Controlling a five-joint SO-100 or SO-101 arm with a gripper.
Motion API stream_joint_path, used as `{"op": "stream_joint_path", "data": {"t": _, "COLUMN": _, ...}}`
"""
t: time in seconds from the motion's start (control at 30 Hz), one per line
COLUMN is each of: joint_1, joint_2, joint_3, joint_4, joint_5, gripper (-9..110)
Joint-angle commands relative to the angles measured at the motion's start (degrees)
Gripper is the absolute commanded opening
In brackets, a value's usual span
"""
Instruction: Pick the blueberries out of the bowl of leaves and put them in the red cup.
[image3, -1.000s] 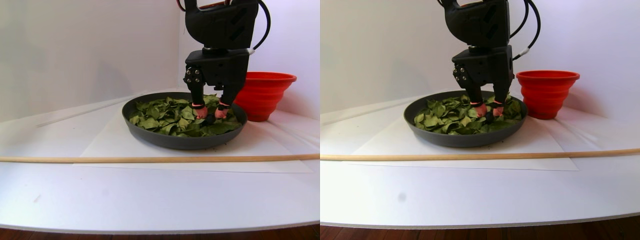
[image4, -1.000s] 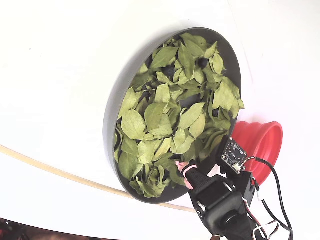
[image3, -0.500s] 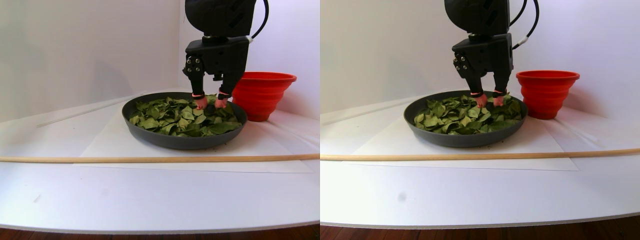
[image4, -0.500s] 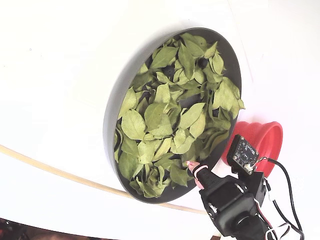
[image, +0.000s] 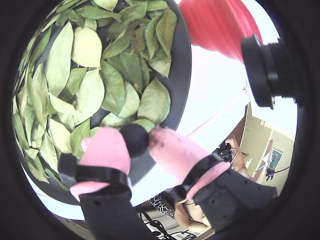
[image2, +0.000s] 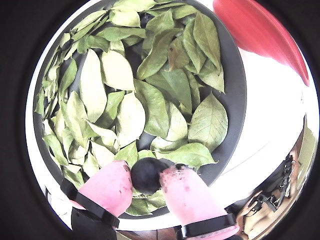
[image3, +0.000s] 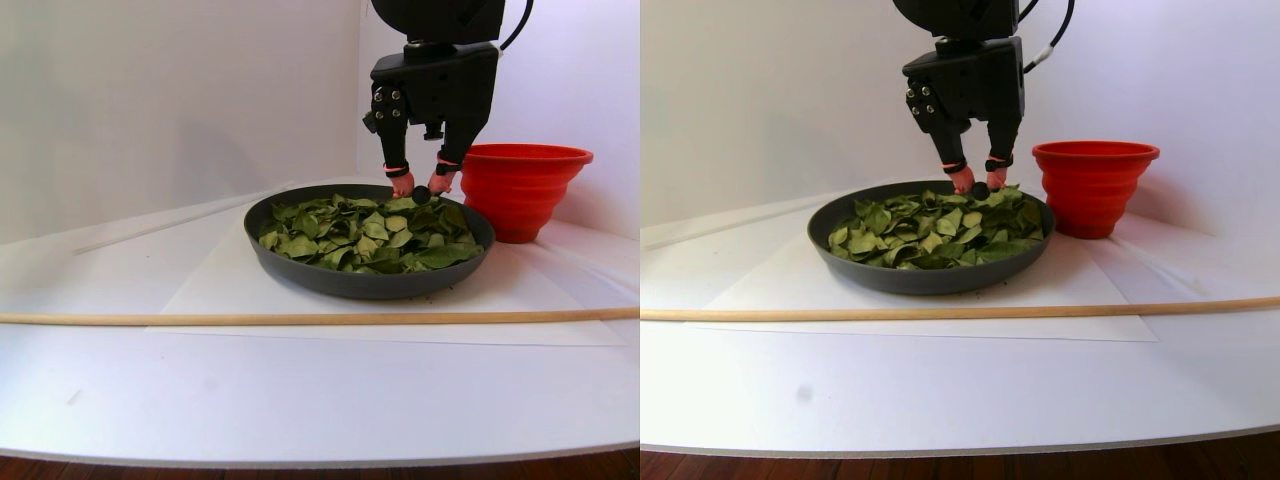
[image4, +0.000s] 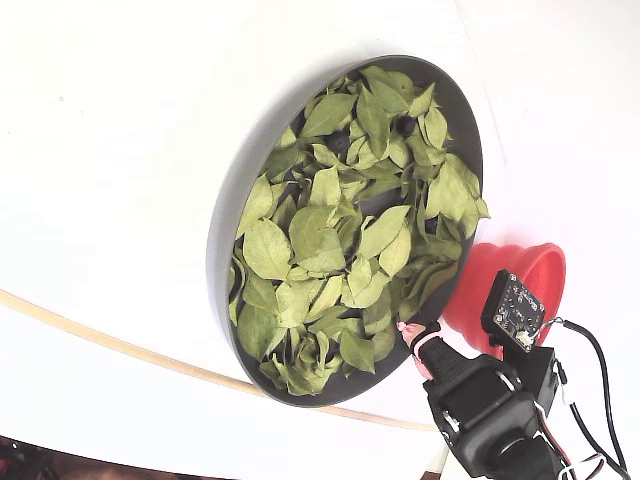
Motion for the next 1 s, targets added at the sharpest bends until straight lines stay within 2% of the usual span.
{"op": "stream_joint_path", "data": {"t": 0.0, "joint_1": 0.26, "joint_2": 6.42, "joint_3": -0.09, "joint_4": 0.26, "joint_5": -0.79, "gripper": 10}}
{"op": "stream_joint_path", "data": {"t": 0.97, "joint_1": 4.22, "joint_2": 13.71, "joint_3": -2.46, "joint_4": 0.79, "joint_5": -7.38, "gripper": 10}}
